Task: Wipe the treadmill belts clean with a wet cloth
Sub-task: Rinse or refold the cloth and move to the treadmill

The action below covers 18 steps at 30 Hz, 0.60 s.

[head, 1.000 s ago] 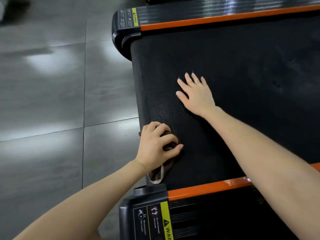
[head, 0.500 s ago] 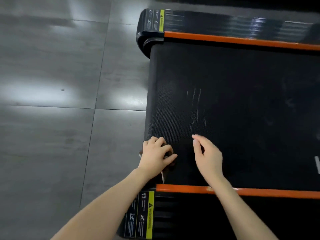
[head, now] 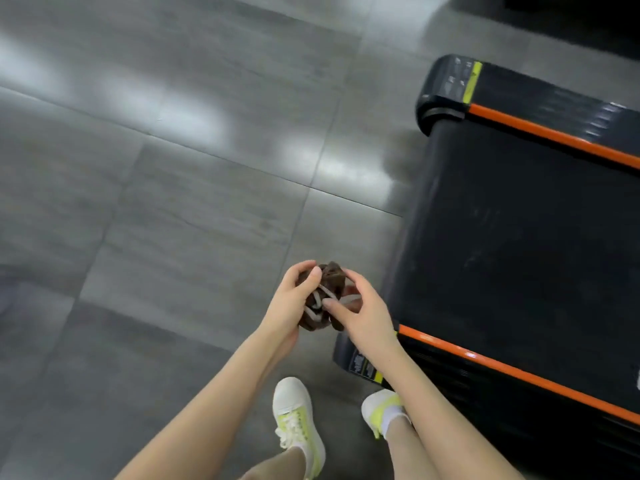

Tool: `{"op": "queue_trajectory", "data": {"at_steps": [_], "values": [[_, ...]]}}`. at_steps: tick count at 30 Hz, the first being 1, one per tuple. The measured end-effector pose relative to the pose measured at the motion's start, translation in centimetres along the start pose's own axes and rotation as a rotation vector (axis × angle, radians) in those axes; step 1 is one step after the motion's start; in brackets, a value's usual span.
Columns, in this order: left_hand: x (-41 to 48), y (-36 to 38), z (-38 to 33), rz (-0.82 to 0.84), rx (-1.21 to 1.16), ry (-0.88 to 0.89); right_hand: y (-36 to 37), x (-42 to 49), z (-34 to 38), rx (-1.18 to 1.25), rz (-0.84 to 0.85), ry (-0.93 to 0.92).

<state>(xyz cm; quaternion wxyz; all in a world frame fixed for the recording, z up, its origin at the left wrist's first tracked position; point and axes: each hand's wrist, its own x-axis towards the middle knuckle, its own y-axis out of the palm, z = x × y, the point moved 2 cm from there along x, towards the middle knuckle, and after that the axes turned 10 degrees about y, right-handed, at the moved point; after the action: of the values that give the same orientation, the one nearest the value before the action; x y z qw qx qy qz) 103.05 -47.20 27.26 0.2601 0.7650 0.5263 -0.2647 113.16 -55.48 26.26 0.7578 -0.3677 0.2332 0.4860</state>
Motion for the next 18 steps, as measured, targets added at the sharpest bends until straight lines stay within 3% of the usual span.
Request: {"op": "queue_trajectory", "data": {"at_steps": [4,9,18], "values": [[-2.6,-7.4,-4.6,0.002,-0.142,0.017,3.6,-2.3,6.6,-0.088,-0.042,-0.068],[-4.8,-16.6,-9.9,-0.106,-0.135,0.107,8.6,-4.1,14.7,-0.086,0.012,-0.152],[-6.1,-34.2,-15.5,-0.658,0.044,0.215,19.9,-2.5,27.9,-0.492,-0.002,-0.555]]}}
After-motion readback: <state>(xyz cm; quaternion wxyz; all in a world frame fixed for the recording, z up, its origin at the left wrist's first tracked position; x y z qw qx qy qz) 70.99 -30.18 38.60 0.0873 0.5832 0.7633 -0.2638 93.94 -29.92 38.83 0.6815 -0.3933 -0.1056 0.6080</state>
